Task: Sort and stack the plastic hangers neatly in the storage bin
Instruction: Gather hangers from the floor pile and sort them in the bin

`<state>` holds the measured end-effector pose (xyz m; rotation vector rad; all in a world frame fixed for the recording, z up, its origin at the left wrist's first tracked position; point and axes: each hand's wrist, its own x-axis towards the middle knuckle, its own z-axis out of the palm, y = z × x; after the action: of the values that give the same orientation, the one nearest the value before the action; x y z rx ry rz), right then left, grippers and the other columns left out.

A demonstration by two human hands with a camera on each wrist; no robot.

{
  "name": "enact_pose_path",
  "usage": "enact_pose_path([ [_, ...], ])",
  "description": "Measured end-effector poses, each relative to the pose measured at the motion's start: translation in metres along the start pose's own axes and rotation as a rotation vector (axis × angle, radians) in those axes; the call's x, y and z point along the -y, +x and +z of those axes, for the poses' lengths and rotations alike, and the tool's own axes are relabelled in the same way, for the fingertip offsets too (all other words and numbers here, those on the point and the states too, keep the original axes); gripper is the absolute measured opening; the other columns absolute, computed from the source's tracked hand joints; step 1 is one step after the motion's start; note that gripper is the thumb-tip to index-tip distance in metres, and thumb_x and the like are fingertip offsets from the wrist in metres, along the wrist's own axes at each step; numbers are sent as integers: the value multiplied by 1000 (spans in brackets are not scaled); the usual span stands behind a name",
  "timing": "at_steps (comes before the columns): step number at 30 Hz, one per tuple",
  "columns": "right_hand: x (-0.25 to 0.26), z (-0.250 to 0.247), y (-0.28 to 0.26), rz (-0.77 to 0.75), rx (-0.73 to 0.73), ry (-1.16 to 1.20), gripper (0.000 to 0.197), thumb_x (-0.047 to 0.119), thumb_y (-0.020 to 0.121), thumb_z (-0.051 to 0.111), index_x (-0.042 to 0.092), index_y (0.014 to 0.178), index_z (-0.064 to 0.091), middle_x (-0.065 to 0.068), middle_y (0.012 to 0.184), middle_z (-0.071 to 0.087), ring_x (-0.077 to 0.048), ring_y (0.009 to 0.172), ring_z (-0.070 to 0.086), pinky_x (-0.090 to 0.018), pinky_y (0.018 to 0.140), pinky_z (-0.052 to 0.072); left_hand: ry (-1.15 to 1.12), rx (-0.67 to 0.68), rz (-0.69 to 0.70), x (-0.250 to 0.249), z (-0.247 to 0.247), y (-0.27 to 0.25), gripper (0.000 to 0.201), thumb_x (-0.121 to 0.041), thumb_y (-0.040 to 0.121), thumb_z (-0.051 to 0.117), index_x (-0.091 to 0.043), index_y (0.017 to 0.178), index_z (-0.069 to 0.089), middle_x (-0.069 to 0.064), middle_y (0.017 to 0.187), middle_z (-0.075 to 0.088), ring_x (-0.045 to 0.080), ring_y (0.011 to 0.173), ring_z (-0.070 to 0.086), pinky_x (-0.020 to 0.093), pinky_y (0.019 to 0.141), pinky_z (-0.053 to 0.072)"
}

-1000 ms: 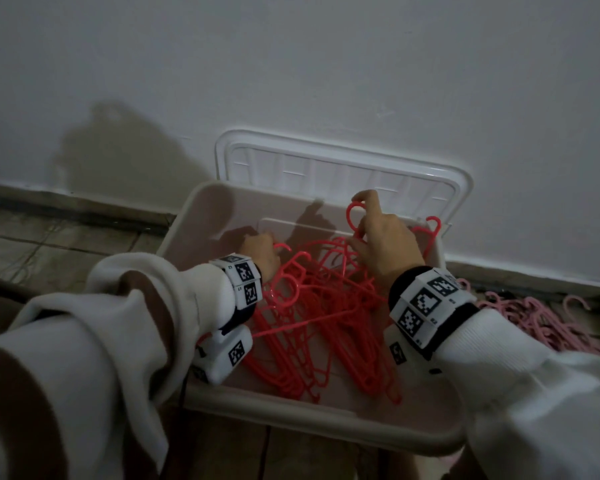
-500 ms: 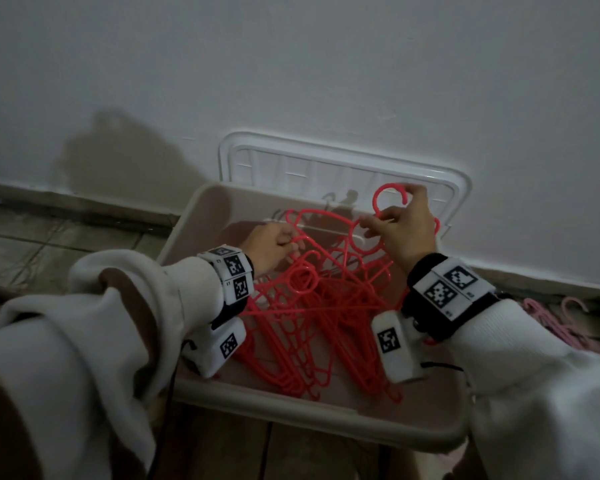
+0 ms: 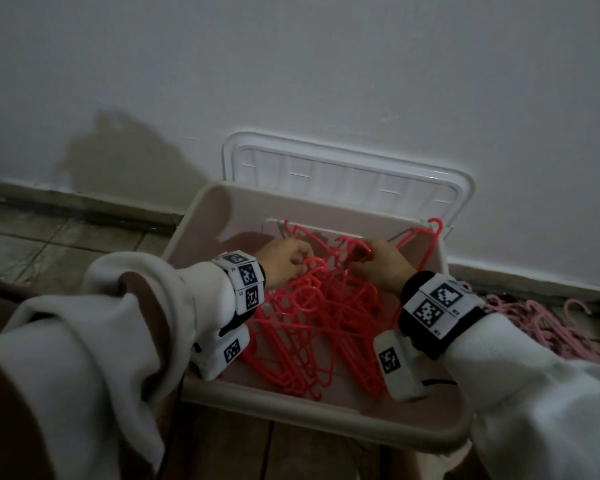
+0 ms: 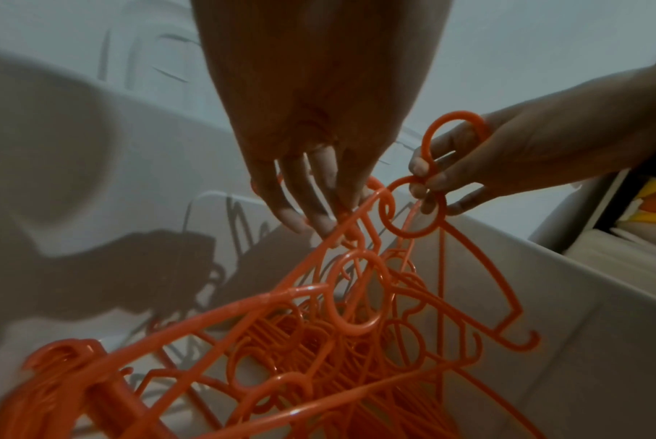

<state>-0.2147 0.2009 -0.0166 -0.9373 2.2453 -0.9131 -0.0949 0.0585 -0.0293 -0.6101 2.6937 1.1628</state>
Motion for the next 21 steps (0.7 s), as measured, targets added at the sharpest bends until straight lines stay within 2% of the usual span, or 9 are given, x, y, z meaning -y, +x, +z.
enact_pose_path([
  [3, -6, -1, 6, 37, -100, 211, 38, -16, 76, 56, 19, 62, 57, 2, 66, 59, 2, 48, 53, -25, 65, 47, -6, -33, 5, 0, -1, 0, 11, -9, 89, 56, -16, 92, 63, 12, 99, 69, 26, 98, 64, 36, 88, 49],
  [6, -4, -4, 10, 0, -216, 410, 32, -16, 77, 60, 14, 70, 51, 11, 48, 57, 6, 43, 53, -13, 55, 46, -110, -75, 0, -1, -3, 2, 12, -6, 92, 53, -16, 91, 60, 12, 96, 71, 23, 85, 67, 28, 75, 50],
  [8, -1, -6, 13, -67, -272, 576, 36, -19, 78, 57, 16, 75, 48, 14, 44, 58, 5, 47, 57, -7, 55, 47, -150, -114, 3, 1, -6, 6, 14, -5, 92, 50, -9, 100, 62, 13, 94, 70, 22, 76, 65, 25, 69, 50],
  [10, 2, -7, 15, -119, -310, 647, 36, -19, 78, 56, 16, 75, 50, 15, 43, 54, 1, 55, 55, -6, 59, 45, -195, -134, 9, 4, -7, 9, 19, -7, 93, 50, -6, 109, 60, 15, 102, 68, 26, 84, 65, 30, 76, 50],
  [13, 4, -6, 17, -161, -318, 697, 36, -18, 79, 55, 16, 71, 48, 15, 44, 45, -12, 66, 46, -7, 59, 42, -176, -135, 2, 6, -5, 8, 19, -12, 93, 52, -8, 110, 58, 14, 105, 67, 25, 89, 63, 33, 83, 50],
  [15, 4, -5, 17, -151, -332, 685, 37, -18, 81, 54, 17, 71, 46, 14, 44, 45, -6, 59, 48, -6, 53, 40, -131, -152, 7, 8, -4, 8, 16, -9, 92, 53, -6, 105, 62, 9, 98, 67, 20, 88, 63, 18, 77, 48],
  [17, 5, -4, 16, -136, -325, 655, 36, -17, 82, 53, 17, 74, 45, 13, 40, 47, 3, 46, 47, -5, 47, 37, -78, -152, 33, 6, -6, 6, 17, -5, 91, 53, -5, 100, 67, 5, 91, 66, 14, 84, 59, 0, 62, 37],
  [19, 6, -5, 16, -129, -312, 639, 35, -17, 83, 53, 17, 77, 45, 8, 43, 51, 4, 42, 48, -4, 46, 37, -78, -127, 52, 7, -8, 6, 18, -7, 92, 53, -8, 97, 70, 6, 90, 68, 17, 81, 63, -2, 58, 36],
  [21, 6, -4, 15, -126, -306, 634, 35, -17, 83, 52, 16, 78, 45, -4, 54, 49, 3, 42, 48, -5, 46, 38, -103, -106, 13, 8, -7, 6, 21, -14, 95, 49, -11, 98, 69, 2, 81, 66, 16, 71, 62, 1, 54, 38],
])
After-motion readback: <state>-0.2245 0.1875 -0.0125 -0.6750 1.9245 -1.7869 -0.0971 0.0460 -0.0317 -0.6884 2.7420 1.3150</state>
